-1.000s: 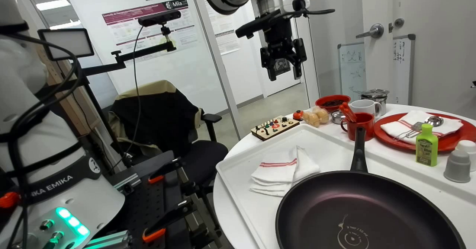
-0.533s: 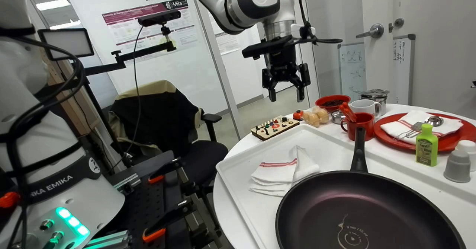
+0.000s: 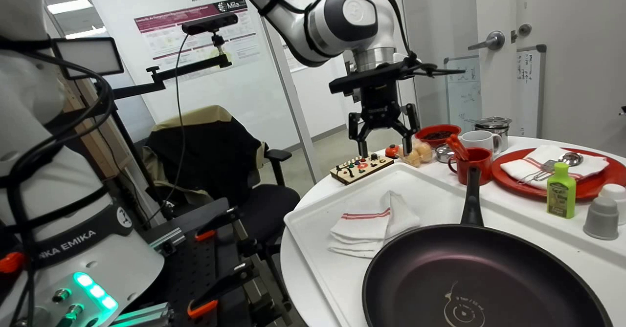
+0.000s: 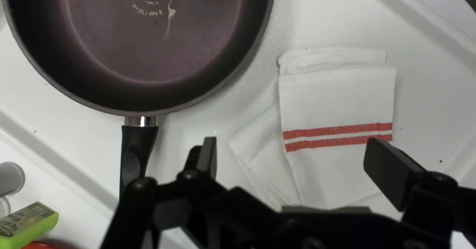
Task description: Use the tea towel to wipe the inside of the pan
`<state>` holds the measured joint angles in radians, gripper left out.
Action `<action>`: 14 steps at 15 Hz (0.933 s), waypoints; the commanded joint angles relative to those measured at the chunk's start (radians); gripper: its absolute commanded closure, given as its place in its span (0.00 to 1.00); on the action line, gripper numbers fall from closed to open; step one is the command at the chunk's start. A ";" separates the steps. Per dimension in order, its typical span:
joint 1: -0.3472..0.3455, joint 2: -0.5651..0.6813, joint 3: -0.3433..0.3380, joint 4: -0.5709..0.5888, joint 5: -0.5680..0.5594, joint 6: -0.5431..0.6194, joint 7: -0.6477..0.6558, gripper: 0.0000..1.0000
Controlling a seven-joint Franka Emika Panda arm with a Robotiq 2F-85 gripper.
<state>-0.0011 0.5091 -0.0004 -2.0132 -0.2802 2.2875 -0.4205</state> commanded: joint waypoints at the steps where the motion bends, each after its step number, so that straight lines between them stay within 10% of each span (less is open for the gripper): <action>1: -0.022 0.022 0.026 0.001 -0.041 0.023 -0.099 0.00; 14: -0.070 0.116 0.101 0.038 0.008 0.220 -0.309 0.00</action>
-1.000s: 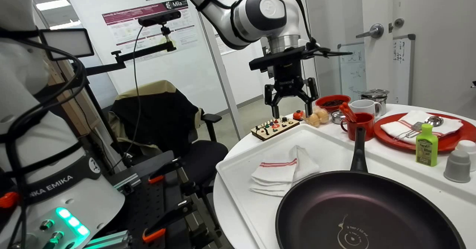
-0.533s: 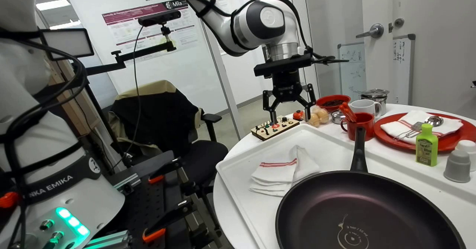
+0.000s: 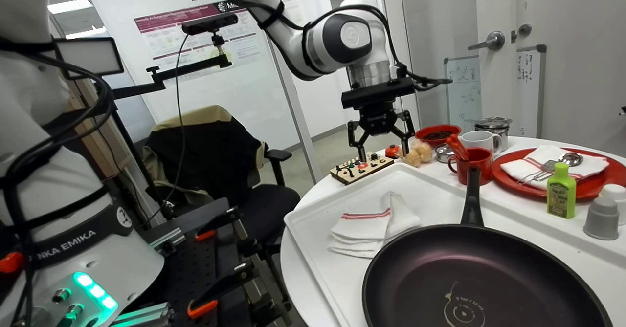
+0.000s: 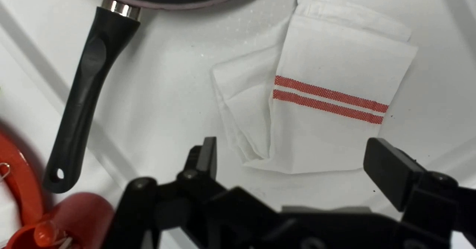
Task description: Use the tea towel to wipe the inside of the pan
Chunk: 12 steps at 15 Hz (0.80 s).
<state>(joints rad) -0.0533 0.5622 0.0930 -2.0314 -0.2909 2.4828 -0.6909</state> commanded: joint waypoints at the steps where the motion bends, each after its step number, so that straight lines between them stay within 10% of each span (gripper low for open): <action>1: -0.019 0.085 0.006 0.077 0.017 0.024 -0.042 0.00; 12: -0.016 0.195 -0.006 0.175 0.003 0.009 -0.022 0.00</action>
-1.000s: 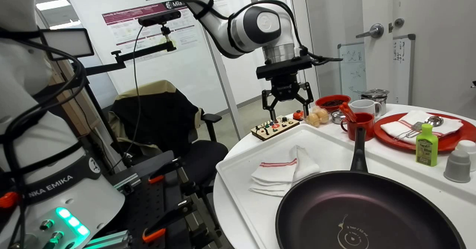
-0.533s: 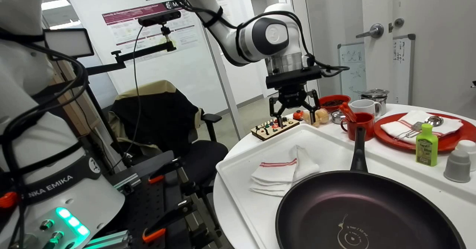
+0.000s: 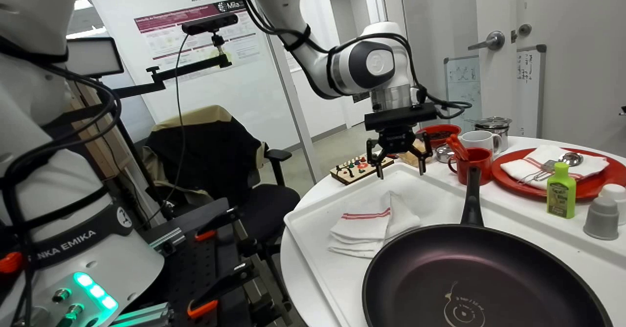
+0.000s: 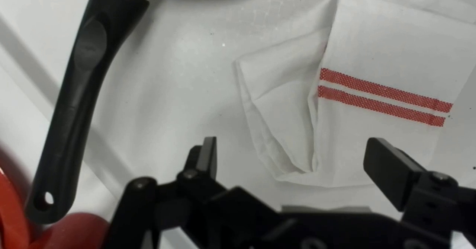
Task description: Use the tea towel to wipe the inside of the pan
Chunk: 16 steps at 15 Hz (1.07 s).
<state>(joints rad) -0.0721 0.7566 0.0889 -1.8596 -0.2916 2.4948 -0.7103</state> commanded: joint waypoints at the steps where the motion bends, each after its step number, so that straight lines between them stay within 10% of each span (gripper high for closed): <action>1: 0.002 0.005 -0.002 0.008 0.003 -0.003 -0.001 0.00; 16: -0.020 0.056 0.044 0.047 0.026 -0.022 -0.082 0.00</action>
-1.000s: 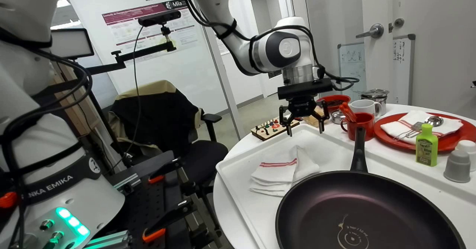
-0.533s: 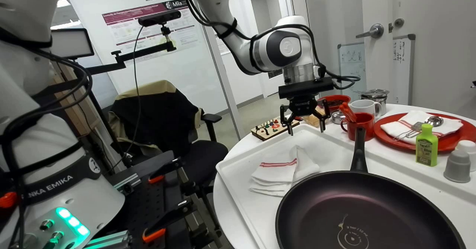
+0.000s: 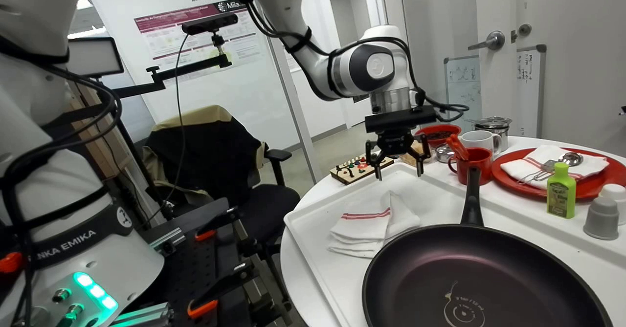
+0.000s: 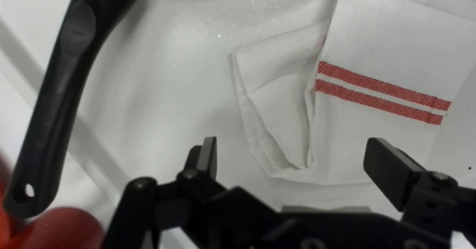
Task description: Use the tea towel to wipe the inside of the pan
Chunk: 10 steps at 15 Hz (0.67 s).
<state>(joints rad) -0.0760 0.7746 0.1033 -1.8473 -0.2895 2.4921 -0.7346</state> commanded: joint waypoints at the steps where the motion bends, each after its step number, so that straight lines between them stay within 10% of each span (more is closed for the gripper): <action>1: -0.011 0.049 0.030 0.041 0.024 -0.020 -0.060 0.00; 10: -0.009 0.190 0.016 0.147 0.023 -0.070 -0.075 0.00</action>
<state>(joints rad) -0.0820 0.8976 0.1244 -1.7798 -0.2840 2.4697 -0.7807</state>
